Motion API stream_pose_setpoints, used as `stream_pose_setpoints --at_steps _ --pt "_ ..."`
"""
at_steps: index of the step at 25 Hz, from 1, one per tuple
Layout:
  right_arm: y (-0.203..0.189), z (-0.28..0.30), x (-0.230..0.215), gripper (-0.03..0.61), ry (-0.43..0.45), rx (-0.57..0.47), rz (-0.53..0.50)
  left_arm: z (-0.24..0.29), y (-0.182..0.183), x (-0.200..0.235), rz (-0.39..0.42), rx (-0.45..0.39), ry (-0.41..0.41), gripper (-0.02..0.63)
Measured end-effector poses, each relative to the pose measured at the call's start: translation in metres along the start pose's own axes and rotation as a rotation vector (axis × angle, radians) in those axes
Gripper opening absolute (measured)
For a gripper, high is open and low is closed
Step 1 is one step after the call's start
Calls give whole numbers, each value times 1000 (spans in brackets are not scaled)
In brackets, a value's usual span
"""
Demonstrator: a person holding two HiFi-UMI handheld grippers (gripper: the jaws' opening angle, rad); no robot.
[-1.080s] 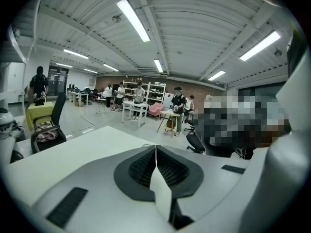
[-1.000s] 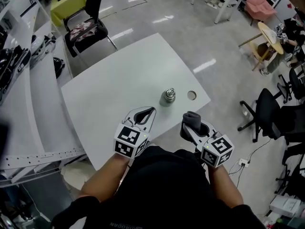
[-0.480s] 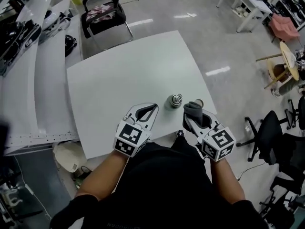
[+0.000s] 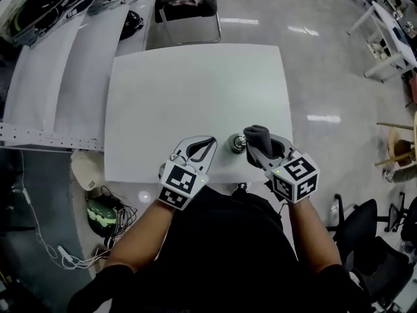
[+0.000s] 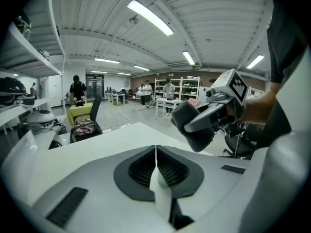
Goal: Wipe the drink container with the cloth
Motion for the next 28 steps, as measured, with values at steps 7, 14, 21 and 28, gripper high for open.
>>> stream_pose_setpoints --at_steps 7,14,21,28 --pt "12 41 17 110 120 66 -62 -13 -7 4 -38 26 113 18" --pt "2 76 33 110 115 173 -236 -25 -23 3 -88 20 151 18" --pt "-1 86 23 110 19 193 -309 -30 -34 5 -73 21 102 18" --pt "-4 82 13 110 -38 180 -305 -25 -32 11 -17 18 66 18"
Point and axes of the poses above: the fingertips, and each gripper's own axes: z forward along the fingers, x to its left, y out of its top, the point moved 3 cm from there along -z, backward along the fingers, and after that the axes turned 7 degrees about z, right-handed, at the moved point
